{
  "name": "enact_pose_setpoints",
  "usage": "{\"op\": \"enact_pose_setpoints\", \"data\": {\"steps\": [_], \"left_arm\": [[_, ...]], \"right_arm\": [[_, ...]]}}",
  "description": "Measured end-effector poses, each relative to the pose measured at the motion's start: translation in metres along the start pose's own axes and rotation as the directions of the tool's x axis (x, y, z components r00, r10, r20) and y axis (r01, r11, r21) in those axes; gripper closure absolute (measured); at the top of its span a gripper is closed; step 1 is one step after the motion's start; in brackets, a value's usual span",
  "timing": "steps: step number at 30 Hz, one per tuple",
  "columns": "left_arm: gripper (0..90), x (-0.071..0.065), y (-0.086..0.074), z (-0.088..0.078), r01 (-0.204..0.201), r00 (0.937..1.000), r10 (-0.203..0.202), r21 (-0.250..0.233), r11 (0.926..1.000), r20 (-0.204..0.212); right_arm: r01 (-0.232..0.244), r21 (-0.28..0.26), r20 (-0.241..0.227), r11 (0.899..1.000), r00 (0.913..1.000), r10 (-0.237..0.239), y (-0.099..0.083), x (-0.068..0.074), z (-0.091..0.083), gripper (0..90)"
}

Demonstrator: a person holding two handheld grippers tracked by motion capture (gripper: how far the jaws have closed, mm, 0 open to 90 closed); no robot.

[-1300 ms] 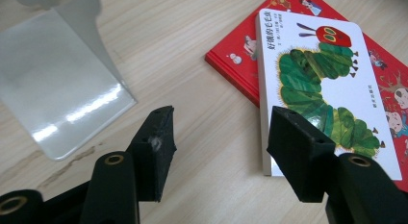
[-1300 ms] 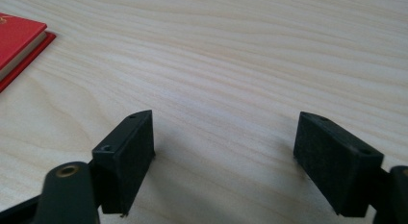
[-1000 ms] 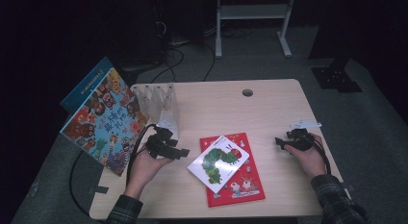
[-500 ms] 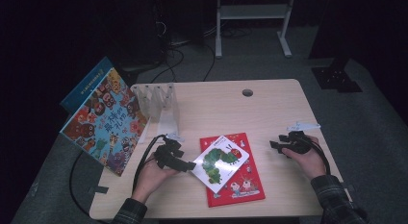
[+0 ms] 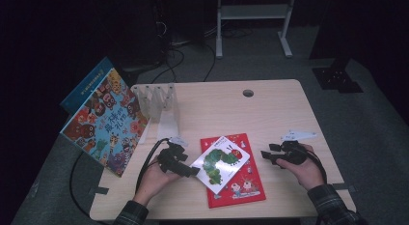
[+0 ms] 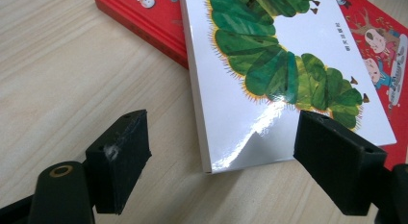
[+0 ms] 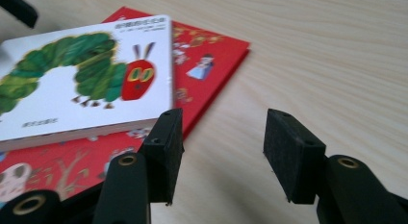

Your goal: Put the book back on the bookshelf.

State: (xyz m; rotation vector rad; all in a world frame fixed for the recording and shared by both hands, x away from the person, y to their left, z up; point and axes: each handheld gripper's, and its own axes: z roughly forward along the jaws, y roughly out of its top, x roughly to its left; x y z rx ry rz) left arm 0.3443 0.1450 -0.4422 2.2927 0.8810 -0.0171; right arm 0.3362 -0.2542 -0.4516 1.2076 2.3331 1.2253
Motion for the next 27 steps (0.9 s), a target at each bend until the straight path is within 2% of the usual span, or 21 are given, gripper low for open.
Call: {"op": "enact_pose_setpoints", "data": {"steps": [1,5,10,20,24,27], "left_arm": [[19.0,0.000,0.000,0.000,0.000,1.0000,0.000,0.000,1.0000,0.000],[19.0,-0.001,-0.001,0.002,-0.004,0.9996,0.004,-0.002,1.0000,0.027],[19.2,-0.002,0.000,0.005,-0.018,0.9990,0.018,0.007,0.9998,0.041],[20.7,-0.010,0.001,0.012,-0.032,0.9947,0.029,0.027,0.9991,0.098],[20.2,-0.011,0.002,0.012,-0.039,0.9955,0.036,0.035,0.9986,0.088],[20.2,-0.012,0.000,0.012,-0.028,0.9964,0.025,0.026,0.9993,0.081]], "right_arm": [[0.000,0.000,0.000,1.000,1.0000,0.000,0.000,0.000,0.000,47.3],[0.030,0.005,-0.047,1.000,0.9984,-0.030,0.001,0.016,0.004,48.7],[0.057,0.024,-0.077,0.998,0.9956,-0.055,0.001,0.024,0.012,49.9],[0.097,0.059,-0.094,0.994,0.9914,-0.091,0.002,0.030,0.028,50.5],[0.107,0.065,-0.091,0.992,0.9907,-0.101,0.002,0.031,0.032,50.5],[0.116,0.069,-0.091,0.991,0.9898,-0.110,0.003,0.031,0.035,50.5]]}}
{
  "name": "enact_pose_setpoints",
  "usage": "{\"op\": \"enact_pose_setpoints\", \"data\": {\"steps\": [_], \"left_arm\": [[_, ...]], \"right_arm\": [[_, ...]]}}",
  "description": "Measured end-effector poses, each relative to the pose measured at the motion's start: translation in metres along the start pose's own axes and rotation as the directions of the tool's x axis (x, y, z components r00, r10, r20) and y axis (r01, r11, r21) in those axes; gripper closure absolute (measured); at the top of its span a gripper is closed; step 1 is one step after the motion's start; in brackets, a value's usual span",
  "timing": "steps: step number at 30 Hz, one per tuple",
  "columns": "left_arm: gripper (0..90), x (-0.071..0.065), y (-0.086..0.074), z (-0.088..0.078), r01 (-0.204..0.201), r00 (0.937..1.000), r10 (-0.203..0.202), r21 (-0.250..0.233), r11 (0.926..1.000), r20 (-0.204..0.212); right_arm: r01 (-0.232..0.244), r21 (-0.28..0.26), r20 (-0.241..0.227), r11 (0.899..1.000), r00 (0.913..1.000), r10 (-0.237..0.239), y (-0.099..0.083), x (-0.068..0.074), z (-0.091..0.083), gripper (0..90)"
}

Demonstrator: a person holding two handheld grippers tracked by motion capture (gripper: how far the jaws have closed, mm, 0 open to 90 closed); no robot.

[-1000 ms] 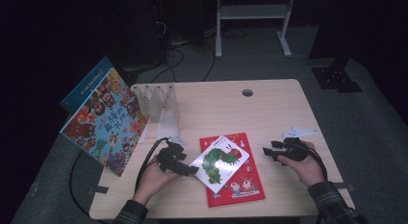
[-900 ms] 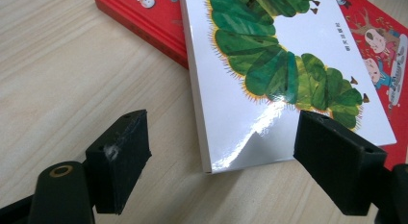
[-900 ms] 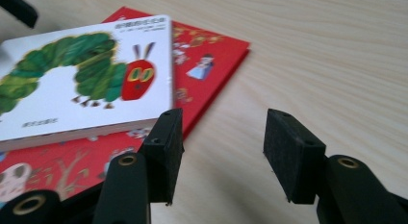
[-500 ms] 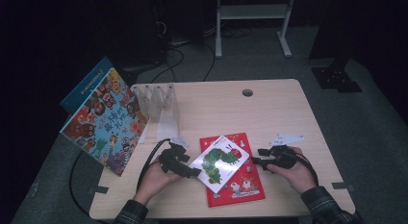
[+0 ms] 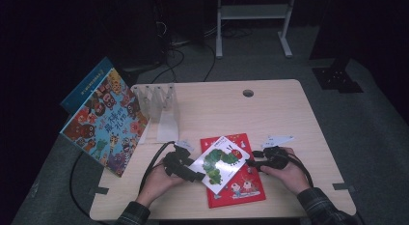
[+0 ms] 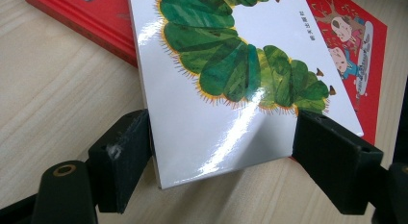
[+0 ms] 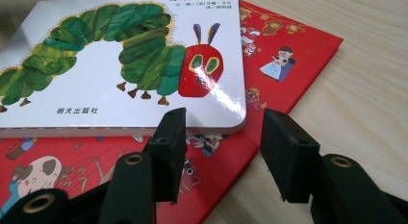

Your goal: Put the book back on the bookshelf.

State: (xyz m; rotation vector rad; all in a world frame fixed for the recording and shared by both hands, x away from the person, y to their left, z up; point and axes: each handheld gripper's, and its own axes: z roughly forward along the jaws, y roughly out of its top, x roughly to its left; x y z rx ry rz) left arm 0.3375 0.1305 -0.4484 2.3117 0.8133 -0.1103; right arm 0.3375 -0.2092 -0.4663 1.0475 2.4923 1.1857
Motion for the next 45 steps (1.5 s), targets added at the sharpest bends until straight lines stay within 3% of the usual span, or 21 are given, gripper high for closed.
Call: {"op": "enact_pose_setpoints", "data": {"steps": [10,17,23,36,41,45], "left_arm": [[19.9,-0.006,-0.005,-0.001,0.005,0.9999,-0.005,0.009,0.9999,0.010],[19.9,-0.011,-0.008,0.000,0.010,0.9997,-0.011,0.021,0.9997,0.022],[19.9,-0.015,-0.010,0.000,0.000,0.9987,-0.001,0.035,0.9994,0.050],[20.0,-0.023,-0.007,0.007,-0.031,0.9940,0.026,0.047,0.9984,0.106],[20.1,-0.021,-0.008,0.007,-0.019,0.9939,0.014,0.046,0.9988,0.110],[20.0,-0.017,-0.009,0.005,-0.008,0.9956,0.005,0.036,0.9993,0.093]], "right_arm": [[0.020,0.006,0.009,1.000,0.9998,-0.020,0.004,-0.001,0.007,51.3],[0.008,-0.004,0.016,1.000,0.9998,-0.008,0.007,-0.005,0.010,51.5],[0.013,-0.003,0.040,1.000,0.9991,-0.013,0.016,-0.011,0.018,52.4],[-0.023,-0.031,0.071,0.999,0.9971,0.026,0.031,-0.026,0.035,52.7],[-0.025,-0.033,0.065,0.999,0.9975,0.027,0.032,-0.027,0.032,54.3],[-0.034,-0.055,0.040,0.998,0.9985,0.036,0.032,-0.026,0.019,59.2]]}}
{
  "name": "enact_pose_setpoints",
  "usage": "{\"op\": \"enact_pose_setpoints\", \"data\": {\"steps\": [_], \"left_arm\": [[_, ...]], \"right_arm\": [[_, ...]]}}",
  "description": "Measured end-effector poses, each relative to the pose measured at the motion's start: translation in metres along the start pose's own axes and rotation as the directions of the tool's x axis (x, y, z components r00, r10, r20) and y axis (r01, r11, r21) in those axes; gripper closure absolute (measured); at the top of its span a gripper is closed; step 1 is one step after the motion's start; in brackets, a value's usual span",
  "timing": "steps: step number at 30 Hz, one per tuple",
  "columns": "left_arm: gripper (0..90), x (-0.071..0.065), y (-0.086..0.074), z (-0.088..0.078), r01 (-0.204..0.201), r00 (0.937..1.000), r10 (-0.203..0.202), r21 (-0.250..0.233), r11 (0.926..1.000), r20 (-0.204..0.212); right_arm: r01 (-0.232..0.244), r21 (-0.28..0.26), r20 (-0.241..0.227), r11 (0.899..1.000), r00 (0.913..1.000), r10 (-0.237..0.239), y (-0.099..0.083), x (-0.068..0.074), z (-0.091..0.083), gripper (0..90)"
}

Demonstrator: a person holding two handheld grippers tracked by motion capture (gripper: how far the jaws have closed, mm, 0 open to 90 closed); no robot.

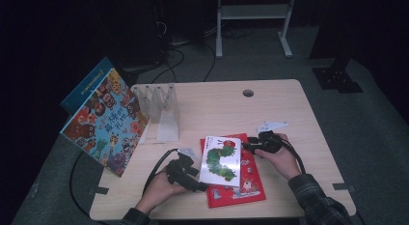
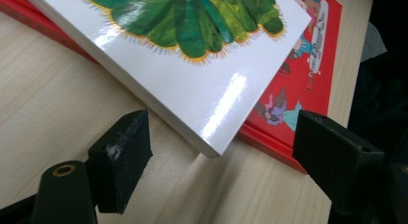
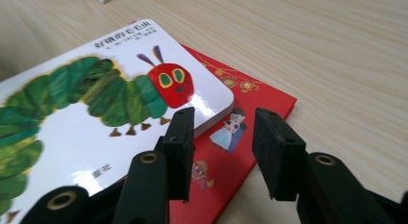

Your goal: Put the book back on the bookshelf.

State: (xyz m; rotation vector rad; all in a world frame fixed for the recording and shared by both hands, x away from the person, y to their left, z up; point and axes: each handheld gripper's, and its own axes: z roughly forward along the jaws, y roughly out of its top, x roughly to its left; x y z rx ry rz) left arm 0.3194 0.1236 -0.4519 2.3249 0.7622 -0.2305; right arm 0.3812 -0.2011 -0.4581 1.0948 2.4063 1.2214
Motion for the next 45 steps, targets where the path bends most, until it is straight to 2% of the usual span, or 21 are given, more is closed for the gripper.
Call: {"op": "enact_pose_setpoints", "data": {"steps": [4,5,6,9,13,15,18,23,31,45], "left_arm": [[19.3,0.004,0.000,-0.004,0.012,0.9998,-0.013,-0.019,0.9997,-0.013],[19.0,0.007,0.000,-0.006,0.022,0.9993,-0.022,-0.030,0.9993,-0.029],[18.5,0.007,0.000,-0.006,0.022,0.9993,-0.022,-0.030,0.9993,-0.029],[17.1,0.011,0.001,-0.008,0.031,0.9982,-0.034,-0.052,0.9982,-0.050],[15.7,0.014,0.002,-0.009,0.041,0.9967,-0.045,-0.062,0.9972,-0.068],[15.4,0.017,0.002,-0.009,0.041,0.9965,-0.046,-0.071,0.9966,-0.070],[15.4,0.021,0.002,-0.009,0.051,0.9956,-0.057,-0.076,0.9958,-0.075],[15.4,0.024,0.002,-0.011,0.056,0.9947,-0.064,-0.089,0.9945,-0.081],[15.4,0.029,0.002,-0.009,0.074,0.9931,-0.081,-0.090,0.9932,-0.084],[12.4,0.027,0.005,0.003,0.072,0.9942,-0.076,-0.055,0.9959,-0.076]], "right_arm": [[0.002,-0.003,-0.031,1.000,0.9995,-0.002,-0.002,0.003,-0.006,58.8],[0.003,-0.001,-0.056,1.000,0.9984,-0.003,-0.005,0.007,-0.009,56.4],[0.003,-0.001,-0.056,1.000,0.9984,-0.003,-0.005,0.007,-0.009,56.4],[0.011,0.008,-0.094,1.000,0.9955,-0.010,-0.012,0.016,-0.012,52.9],[0.023,0.020,-0.114,1.000,0.9933,-0.021,-0.016,0.023,-0.013,51.6],[0.025,0.029,-0.139,0.999,0.9901,-0.021,-0.018,0.030,-0.012,50.3],[0.033,0.032,-0.155,0.999,0.9875,-0.028,-0.018,0.034,-0.007,48.0],[0.021,0.047,-0.200,0.999,0.9797,-0.011,-0.018,0.038,0.001,43.8],[0.030,0.041,-0.220,0.999,0.9753,-0.020,-0.016,0.046,0.007,43.8],[0.060,0.049,-0.248,0.997,0.9677,-0.046,-0.015,0.066,0.011,43.0]]}}
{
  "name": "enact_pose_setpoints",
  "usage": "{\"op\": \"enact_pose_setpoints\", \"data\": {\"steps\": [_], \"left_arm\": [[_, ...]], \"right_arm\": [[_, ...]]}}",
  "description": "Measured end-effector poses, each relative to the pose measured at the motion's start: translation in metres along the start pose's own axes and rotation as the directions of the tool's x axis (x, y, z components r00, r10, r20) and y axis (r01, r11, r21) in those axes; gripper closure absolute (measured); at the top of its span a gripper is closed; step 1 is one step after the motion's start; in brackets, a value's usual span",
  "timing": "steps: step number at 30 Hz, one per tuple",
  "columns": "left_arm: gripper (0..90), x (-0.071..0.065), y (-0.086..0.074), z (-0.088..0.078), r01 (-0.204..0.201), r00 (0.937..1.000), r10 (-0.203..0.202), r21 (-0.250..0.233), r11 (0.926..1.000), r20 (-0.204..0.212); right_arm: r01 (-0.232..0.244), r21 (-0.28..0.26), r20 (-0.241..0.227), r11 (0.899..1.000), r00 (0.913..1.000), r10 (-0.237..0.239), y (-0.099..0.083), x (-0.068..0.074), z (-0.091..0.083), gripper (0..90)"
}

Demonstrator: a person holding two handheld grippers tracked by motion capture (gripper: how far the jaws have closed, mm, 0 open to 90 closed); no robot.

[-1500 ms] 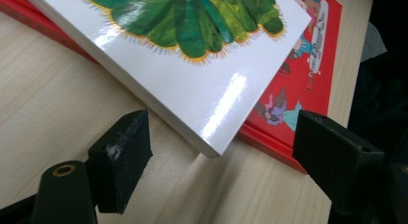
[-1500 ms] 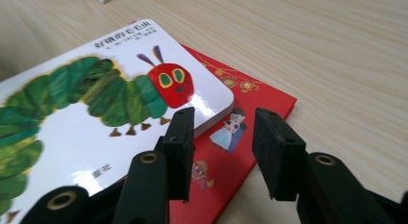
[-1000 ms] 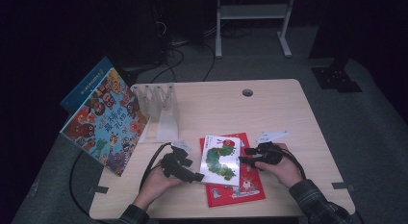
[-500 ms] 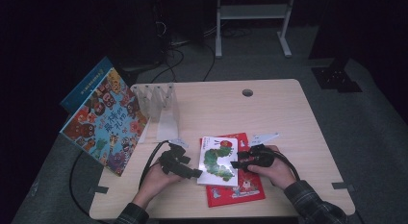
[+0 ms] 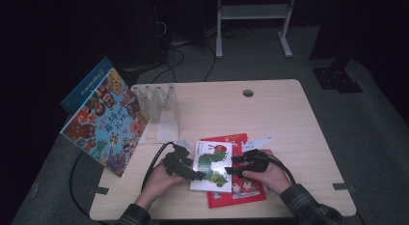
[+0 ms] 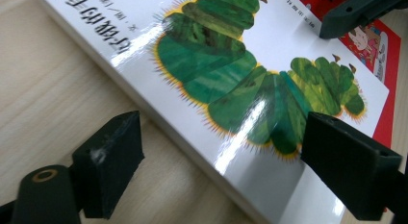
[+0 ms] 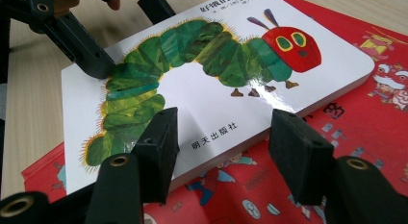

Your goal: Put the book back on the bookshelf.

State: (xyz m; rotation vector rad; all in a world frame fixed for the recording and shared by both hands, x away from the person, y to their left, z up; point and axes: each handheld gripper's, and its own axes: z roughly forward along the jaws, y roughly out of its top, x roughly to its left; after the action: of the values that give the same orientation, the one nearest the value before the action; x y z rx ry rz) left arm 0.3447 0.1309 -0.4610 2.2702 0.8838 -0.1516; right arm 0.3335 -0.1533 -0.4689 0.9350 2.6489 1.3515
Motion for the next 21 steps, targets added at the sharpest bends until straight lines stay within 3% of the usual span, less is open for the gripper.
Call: {"op": "enact_pose_setpoints", "data": {"steps": [5,8,11,16,21], "left_arm": [[11.4,-0.001,0.000,0.000,0.000,1.0000,0.000,0.003,1.0000,-0.002],[11.4,-0.001,0.000,0.001,0.002,1.0000,-0.002,0.002,1.0000,-0.002],[11.3,-0.001,0.000,0.001,0.005,1.0000,-0.005,0.001,1.0000,-0.002],[11.2,-0.001,0.001,0.001,0.008,1.0000,-0.008,-0.003,1.0000,-0.005],[10.5,-0.001,0.002,0.002,0.021,0.9998,-0.021,-0.009,0.9997,-0.003]], "right_arm": [[0.042,0.012,0.016,0.999,0.9990,-0.042,0.000,0.001,-0.006,45.2],[0.056,0.013,0.053,0.998,0.9970,-0.057,-0.002,-0.004,-0.018,58.6],[0.055,0.025,0.053,0.998,0.9970,-0.056,-0.004,-0.007,-0.021,65.8],[0.079,0.074,0.011,0.994,0.9967,-0.080,-0.006,-0.002,-0.012,73.5],[0.089,0.082,-0.003,0.993,0.9960,-0.089,-0.005,-0.001,-0.010,77.4]]}}
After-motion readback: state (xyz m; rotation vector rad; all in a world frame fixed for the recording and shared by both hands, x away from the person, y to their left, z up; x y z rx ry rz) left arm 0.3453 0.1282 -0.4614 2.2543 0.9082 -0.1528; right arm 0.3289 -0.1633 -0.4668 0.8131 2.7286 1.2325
